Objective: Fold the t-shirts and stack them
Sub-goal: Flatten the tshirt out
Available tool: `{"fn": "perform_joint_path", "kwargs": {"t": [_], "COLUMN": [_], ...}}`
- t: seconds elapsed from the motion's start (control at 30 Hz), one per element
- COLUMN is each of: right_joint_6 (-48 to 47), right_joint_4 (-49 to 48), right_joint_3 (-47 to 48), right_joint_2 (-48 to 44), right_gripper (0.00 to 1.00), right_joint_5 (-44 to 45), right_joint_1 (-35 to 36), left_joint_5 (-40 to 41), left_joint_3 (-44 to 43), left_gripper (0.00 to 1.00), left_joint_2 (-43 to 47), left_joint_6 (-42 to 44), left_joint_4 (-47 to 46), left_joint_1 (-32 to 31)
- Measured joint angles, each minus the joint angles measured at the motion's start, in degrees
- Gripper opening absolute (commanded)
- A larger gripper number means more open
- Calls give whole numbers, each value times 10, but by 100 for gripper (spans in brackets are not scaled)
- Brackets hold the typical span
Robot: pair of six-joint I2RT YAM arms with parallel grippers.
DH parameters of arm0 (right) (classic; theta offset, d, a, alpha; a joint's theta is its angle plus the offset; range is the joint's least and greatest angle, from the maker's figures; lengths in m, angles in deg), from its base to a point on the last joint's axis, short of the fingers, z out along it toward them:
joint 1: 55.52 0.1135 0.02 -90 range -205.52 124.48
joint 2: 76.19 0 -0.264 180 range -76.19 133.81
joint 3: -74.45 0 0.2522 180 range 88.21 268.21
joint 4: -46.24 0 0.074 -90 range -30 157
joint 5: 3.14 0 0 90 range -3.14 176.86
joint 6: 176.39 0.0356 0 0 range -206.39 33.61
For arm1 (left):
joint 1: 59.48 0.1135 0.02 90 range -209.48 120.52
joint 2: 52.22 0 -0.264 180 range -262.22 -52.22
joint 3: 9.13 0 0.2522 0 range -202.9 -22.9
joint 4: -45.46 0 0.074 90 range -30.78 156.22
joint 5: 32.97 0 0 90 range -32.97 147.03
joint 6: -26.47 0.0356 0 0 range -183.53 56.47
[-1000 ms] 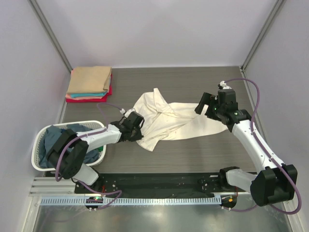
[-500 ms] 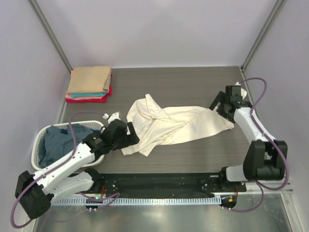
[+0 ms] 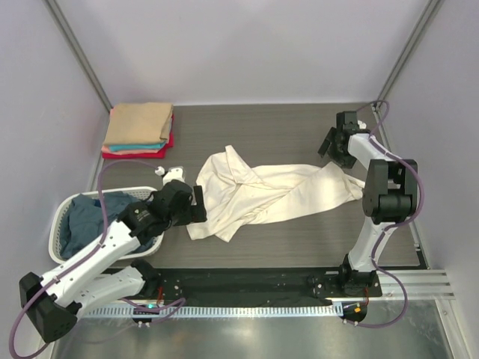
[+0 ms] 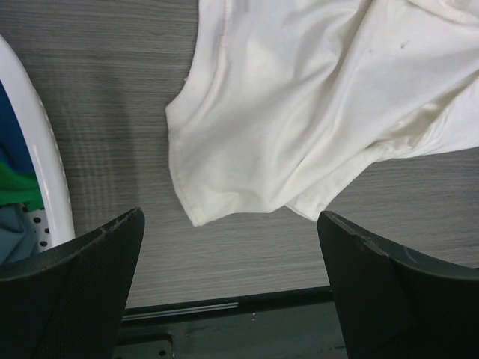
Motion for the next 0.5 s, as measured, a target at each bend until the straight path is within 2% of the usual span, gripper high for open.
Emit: {"fn": "perform_joint_path", "kwargs": {"t": [0.03,0.1,0.13,0.2,0.23,0.3,0.5], "right_joint_6": [-2,-7,-8,-12,-13,-15,-21], "right_joint_4": [0,-1,0,1,1,1,4], "right_joint_3": [8,17,18,18,19,19,19], "right_joint_2": [8,20,23,31,35,42,46], "right_gripper": [74,70,63,58,51,47,20], "right_joint_5": [2,5,5,5,5,5,5], "right_joint_1": [0,0,0,0,0,1,3], "left_joint_5": [2,4,6,9,11,11,15], "left_joint_3": [2,5,6,6,6,6,10], "left_gripper": [99,99,100,100,100,100,100], "left_joint_2": [3,8,11,14,16,16,24], "left_joint_6": [5,11,14,20,22,24,26], "left_joint_4": [1,2,2,1,1,1,1], "left_joint_1": [0,0,0,0,0,0,0]}}
